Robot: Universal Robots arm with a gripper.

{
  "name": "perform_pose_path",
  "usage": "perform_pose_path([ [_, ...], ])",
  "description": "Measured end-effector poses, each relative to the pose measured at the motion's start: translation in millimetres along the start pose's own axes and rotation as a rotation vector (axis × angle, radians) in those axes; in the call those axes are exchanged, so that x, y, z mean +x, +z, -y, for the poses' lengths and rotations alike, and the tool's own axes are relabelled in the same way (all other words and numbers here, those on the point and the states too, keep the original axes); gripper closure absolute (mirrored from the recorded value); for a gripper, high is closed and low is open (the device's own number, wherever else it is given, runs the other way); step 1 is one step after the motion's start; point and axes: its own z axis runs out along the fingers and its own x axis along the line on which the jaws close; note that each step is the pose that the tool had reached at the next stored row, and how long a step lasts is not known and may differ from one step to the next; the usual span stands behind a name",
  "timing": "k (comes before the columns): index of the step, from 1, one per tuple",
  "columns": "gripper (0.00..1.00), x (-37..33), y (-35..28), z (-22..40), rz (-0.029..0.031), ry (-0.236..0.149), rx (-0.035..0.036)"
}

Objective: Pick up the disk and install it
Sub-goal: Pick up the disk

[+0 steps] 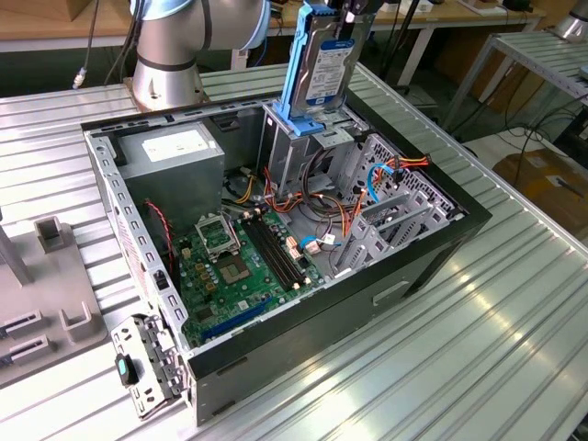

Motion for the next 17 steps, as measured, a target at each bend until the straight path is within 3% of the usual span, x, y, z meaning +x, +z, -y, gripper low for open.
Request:
perform_pose_path([
  [5, 0.65, 11.5, -0.4, 0.0, 0.0000, 0.000, 0.0000],
  [10, 0.65, 27.9, -0.9, 0.1, 0.0000, 0.000, 0.0000],
  [13, 0.65, 33.6, -1.1, 0.2, 0.0001, 0.000, 0.0000],
  [17, 0.65, 34.8, -1.1, 0.2, 0.0001, 0.000, 0.0000],
])
